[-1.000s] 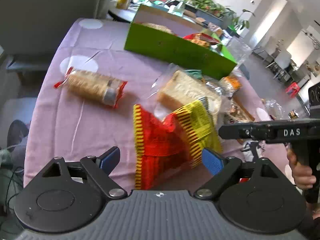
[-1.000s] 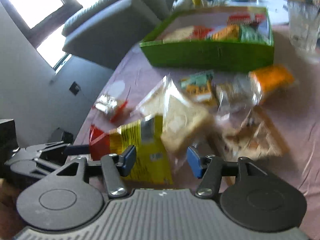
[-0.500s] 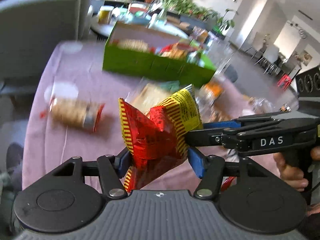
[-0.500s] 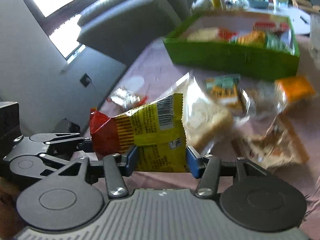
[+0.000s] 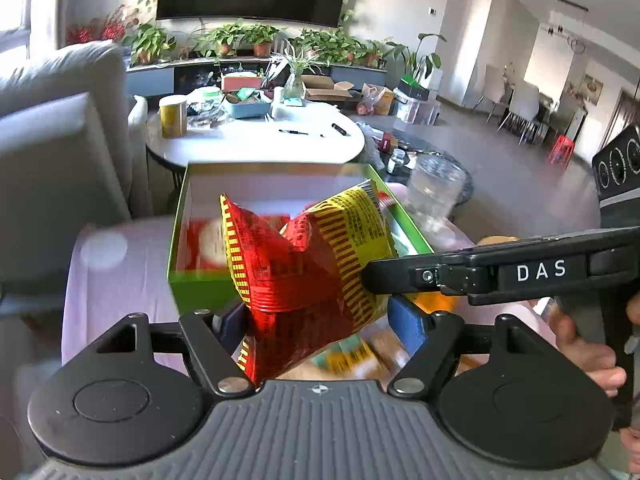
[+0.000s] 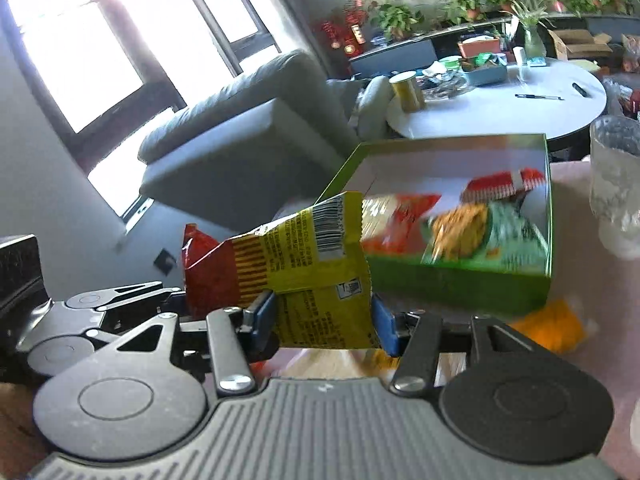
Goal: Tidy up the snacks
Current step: 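Carry the chip bag over the green box with the right tool, then lower the chip bag into the green box and open the right tool, then move the right tool to the clear bread-slice packet on the table, then grasp the bread-slice packet with the right tool and lift it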
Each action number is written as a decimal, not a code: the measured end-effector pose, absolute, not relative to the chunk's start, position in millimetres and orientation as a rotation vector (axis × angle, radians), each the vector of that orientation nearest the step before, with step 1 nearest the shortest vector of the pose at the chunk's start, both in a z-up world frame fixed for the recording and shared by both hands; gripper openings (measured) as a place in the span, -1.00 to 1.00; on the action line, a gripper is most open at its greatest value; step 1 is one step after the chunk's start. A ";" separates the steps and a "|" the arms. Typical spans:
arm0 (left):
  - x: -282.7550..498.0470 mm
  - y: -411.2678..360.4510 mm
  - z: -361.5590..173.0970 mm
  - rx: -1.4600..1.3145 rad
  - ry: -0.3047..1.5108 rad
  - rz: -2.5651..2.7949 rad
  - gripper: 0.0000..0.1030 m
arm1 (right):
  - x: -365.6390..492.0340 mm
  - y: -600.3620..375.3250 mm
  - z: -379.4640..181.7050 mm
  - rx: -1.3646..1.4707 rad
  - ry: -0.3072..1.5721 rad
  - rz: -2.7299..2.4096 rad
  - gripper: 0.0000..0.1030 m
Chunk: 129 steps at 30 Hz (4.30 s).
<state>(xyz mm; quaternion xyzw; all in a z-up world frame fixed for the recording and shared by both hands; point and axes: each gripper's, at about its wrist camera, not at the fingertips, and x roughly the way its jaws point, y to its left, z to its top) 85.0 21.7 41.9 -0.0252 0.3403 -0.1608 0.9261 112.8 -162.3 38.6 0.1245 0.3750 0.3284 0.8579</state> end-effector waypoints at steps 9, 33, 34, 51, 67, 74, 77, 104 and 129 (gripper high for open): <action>195.6 13.8 30.3 0.012 0.743 -0.329 0.38 | 195.6 -168.3 29.4 0.387 0.787 0.591 -0.26; 286.6 40.5 -23.2 0.088 0.839 -0.256 0.54 | 265.8 -142.5 -13.5 0.379 0.802 0.430 -0.24; 284.3 39.2 -22.5 0.091 0.838 -0.252 0.57 | 265.1 -143.3 -13.0 0.380 0.803 0.427 -0.24; 235.3 35.3 8.5 0.124 0.774 -0.244 0.67 | 214.0 -160.8 17.7 0.341 0.741 0.467 -0.14; 114.9 49.9 -14.3 0.036 0.767 -0.308 0.70 | 119.9 -171.5 10.6 0.230 0.794 0.576 -0.05; 87.9 48.4 -42.1 0.005 0.828 -0.361 0.70 | 79.3 -173.7 -4.9 0.178 0.862 0.617 -0.05; 81.4 47.4 -51.9 -0.014 0.851 -0.377 0.70 | 68.8 -177.6 -13.3 0.176 0.892 0.604 -0.05; 0.6 37.7 -64.5 -0.197 0.879 -0.414 0.70 | 53.4 -184.3 -41.8 0.218 0.998 0.596 -0.05; -2.7 31.5 -49.0 -0.207 0.835 -0.386 0.46 | 55.3 -170.3 -31.9 0.230 0.986 0.603 -0.30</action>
